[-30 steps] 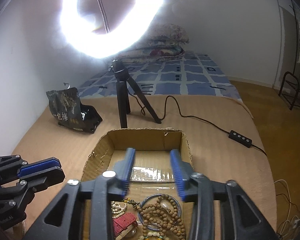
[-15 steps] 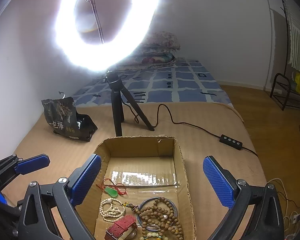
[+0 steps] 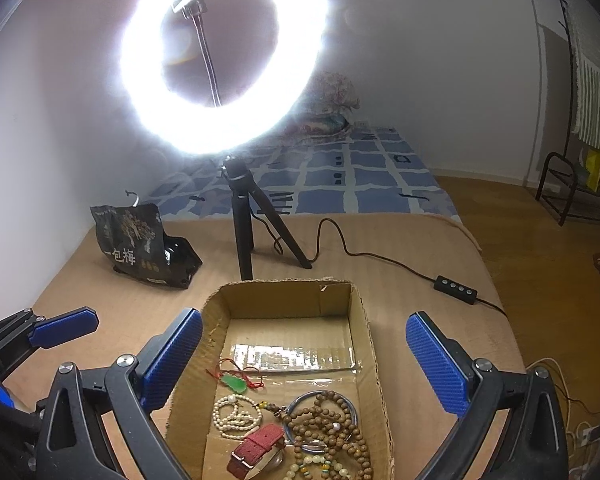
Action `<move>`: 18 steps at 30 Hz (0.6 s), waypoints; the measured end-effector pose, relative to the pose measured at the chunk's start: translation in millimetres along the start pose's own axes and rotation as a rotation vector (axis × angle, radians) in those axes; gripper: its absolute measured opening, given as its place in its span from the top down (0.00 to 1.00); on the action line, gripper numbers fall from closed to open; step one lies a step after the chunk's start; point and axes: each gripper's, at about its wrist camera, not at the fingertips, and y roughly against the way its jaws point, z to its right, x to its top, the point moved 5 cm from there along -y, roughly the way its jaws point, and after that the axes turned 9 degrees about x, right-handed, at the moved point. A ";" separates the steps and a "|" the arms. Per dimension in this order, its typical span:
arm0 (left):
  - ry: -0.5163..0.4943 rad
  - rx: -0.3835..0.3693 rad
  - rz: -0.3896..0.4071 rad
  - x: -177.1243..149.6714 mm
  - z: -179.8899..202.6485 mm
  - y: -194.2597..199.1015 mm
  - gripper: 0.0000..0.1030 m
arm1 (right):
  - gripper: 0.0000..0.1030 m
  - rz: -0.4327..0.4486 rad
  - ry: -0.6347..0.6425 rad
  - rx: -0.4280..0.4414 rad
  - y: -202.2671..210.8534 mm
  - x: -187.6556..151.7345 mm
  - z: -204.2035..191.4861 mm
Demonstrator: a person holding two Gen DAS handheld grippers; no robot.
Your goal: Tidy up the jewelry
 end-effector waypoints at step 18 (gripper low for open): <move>-0.057 0.055 0.111 10.6 -22.3 108.3 0.31 | 0.00 0.057 0.017 -0.044 92.0 20.7 -48.4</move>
